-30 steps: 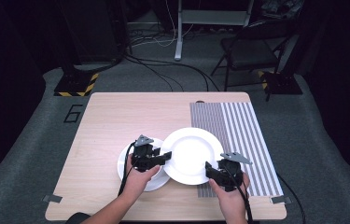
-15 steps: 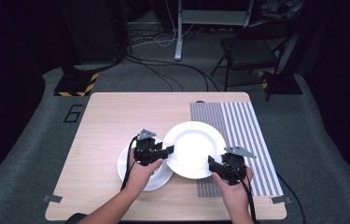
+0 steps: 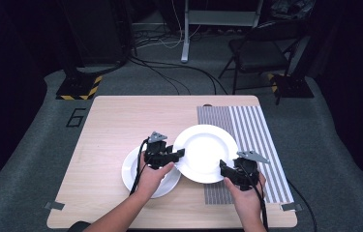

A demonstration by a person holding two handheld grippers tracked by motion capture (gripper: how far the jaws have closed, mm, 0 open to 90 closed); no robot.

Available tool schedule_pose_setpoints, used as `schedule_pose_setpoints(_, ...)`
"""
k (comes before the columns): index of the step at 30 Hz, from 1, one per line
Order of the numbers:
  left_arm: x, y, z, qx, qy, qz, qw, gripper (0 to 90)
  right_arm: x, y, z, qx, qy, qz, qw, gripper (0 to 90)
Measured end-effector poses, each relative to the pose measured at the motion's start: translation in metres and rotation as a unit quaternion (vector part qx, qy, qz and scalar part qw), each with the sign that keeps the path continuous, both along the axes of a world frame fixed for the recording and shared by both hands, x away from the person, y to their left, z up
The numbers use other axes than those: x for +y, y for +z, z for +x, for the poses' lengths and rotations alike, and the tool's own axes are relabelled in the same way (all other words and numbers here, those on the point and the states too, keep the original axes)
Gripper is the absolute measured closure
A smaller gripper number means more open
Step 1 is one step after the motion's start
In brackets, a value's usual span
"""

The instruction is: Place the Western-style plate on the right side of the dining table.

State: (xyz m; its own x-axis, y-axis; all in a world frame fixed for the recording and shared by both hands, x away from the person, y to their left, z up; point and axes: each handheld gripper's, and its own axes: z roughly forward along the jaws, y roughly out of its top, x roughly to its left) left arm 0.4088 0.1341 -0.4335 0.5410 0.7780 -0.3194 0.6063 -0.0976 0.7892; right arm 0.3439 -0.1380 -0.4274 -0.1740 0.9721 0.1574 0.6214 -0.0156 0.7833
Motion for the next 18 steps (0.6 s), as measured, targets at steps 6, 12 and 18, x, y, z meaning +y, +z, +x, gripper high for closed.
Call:
schedule_pose_setpoints(6, -0.006, -0.001, 0.003, 0.004, -0.007, 0.0, 1.0, 54.6, -0.005, 0.0, -0.001, -0.002, -0.005, -0.001, 1.0, 41.9)
schedule_pose_setpoints(12, -0.011, 0.0, 0.004, 0.004, -0.01, -0.001, 0.9999, 54.6, -0.009, 0.0, -0.002, -0.002, -0.008, 0.0, 1.0, 41.9)
schedule_pose_setpoints(18, -0.019, 0.002, 0.005, 0.003, -0.018, 0.0, 0.9998, 54.6, -0.015, 0.001, -0.006, -0.006, -0.021, 0.002, 0.9998, 42.1)
